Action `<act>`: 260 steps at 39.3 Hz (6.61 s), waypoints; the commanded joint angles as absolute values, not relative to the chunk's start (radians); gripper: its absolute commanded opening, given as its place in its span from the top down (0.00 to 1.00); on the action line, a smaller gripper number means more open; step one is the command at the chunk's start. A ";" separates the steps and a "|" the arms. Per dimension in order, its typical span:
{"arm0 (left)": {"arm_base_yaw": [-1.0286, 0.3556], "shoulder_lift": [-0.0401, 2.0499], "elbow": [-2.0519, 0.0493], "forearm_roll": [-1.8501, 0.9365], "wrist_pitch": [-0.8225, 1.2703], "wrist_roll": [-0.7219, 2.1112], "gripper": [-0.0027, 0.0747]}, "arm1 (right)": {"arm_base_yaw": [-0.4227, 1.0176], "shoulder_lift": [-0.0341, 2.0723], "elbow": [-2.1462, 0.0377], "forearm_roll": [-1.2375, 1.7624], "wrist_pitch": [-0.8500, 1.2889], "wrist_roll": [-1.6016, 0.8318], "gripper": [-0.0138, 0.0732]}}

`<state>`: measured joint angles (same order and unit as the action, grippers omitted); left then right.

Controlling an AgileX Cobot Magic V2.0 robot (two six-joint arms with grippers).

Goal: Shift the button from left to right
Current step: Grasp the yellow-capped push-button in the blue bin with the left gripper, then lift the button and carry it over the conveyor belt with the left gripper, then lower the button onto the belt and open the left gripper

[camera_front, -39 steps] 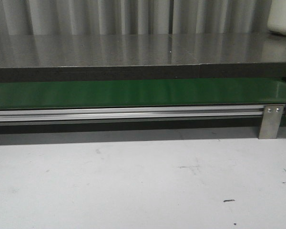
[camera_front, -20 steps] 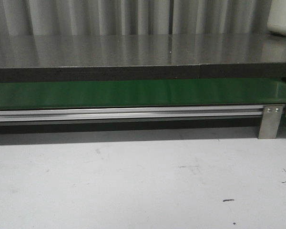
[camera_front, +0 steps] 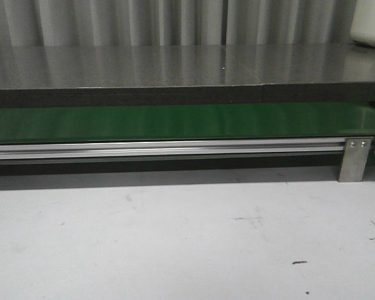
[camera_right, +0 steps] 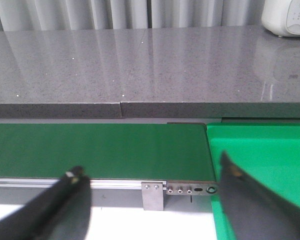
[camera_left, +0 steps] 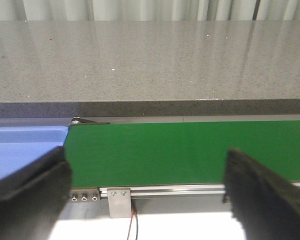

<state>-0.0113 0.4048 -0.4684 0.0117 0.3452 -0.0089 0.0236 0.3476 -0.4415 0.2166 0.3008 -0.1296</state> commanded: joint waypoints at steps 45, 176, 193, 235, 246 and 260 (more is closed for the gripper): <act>0.114 1.293 -1.220 -0.008 0.592 -0.009 0.26 | 0.019 0.362 -0.479 0.208 0.220 -0.142 0.10; 0.178 1.912 -1.807 -0.035 1.207 0.175 0.78 | 0.019 0.362 -0.479 0.208 0.220 -0.142 0.10; 0.177 1.974 -1.807 -0.098 1.237 0.175 0.35 | 0.019 0.362 -0.479 0.208 0.220 -0.142 0.10; 0.060 1.542 -1.575 -0.113 1.094 0.167 0.99 | 0.019 0.362 -0.479 0.208 0.220 -0.142 0.10; -0.035 1.122 -1.055 -0.131 0.627 0.179 0.99 | 0.019 0.362 -0.479 0.208 0.220 -0.142 0.10; -0.109 0.594 -0.560 -0.137 0.383 0.179 0.99 | 0.019 0.362 -0.479 0.208 0.220 -0.142 0.10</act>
<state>-0.0988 0.7017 -0.6067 -0.1226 0.4922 0.1819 0.0236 0.3498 -0.4415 0.2145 0.2990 -0.1296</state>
